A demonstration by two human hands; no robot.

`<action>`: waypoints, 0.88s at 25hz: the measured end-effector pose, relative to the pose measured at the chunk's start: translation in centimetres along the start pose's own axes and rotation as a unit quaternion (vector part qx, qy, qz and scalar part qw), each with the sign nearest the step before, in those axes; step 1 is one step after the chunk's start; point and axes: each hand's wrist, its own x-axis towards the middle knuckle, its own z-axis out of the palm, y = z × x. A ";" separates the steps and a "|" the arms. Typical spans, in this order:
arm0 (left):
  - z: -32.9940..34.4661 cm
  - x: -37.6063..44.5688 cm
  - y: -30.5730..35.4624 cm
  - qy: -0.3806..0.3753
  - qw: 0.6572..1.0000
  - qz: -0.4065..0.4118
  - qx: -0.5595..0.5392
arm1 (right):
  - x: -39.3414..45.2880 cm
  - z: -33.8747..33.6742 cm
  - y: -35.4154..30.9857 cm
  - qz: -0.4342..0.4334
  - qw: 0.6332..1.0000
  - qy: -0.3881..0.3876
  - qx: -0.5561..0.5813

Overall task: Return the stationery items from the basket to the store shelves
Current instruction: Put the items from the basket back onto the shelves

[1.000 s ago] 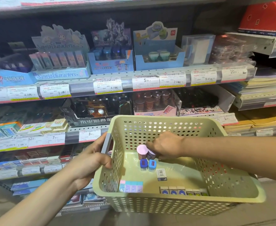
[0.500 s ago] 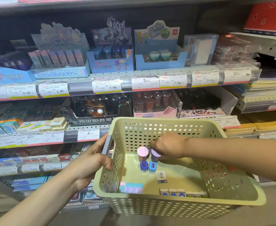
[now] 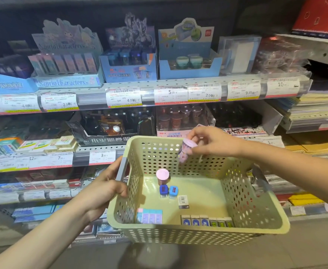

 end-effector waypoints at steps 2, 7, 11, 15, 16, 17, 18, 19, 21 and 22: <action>-0.1 -0.1 0.0 0.003 1.000 0.001 0.002 | 0.3 -1.0 0.1 -0.016 0.996 0.083 0.008; -0.1 -0.5 -0.2 0.015 1.000 -0.005 0.001 | 2.2 -1.6 1.9 -0.005 0.974 0.226 -0.020; -0.4 -0.7 -0.4 0.029 0.999 -0.019 -0.003 | 5.0 -2.5 3.5 0.019 0.960 0.233 -0.156; -0.5 -0.7 -0.5 0.049 0.998 -0.034 -0.003 | 7.8 -3.6 4.8 0.025 0.939 0.205 -0.275; -0.5 -0.7 -0.4 0.049 0.998 -0.035 -0.003 | 8.3 -3.8 5.0 0.032 0.937 0.196 -0.287; -0.5 -0.6 -0.4 0.048 0.998 -0.037 -0.004 | 8.7 -3.8 4.9 0.038 0.936 0.186 -0.297; -0.4 -0.6 -0.3 0.047 0.998 -0.036 -0.007 | 9.0 -3.8 4.8 0.042 0.935 0.174 -0.305; -0.4 -0.6 -0.2 0.049 0.998 -0.036 -0.009 | 9.2 -3.7 4.8 0.040 0.935 0.162 -0.313; -0.2 -0.5 -0.1 0.049 0.998 -0.033 -0.015 | 9.5 -3.6 4.7 0.023 0.935 0.149 -0.320; -0.1 -0.4 -0.1 0.049 0.998 -0.032 -0.017 | 9.8 -3.7 4.8 0.016 0.936 0.146 -0.320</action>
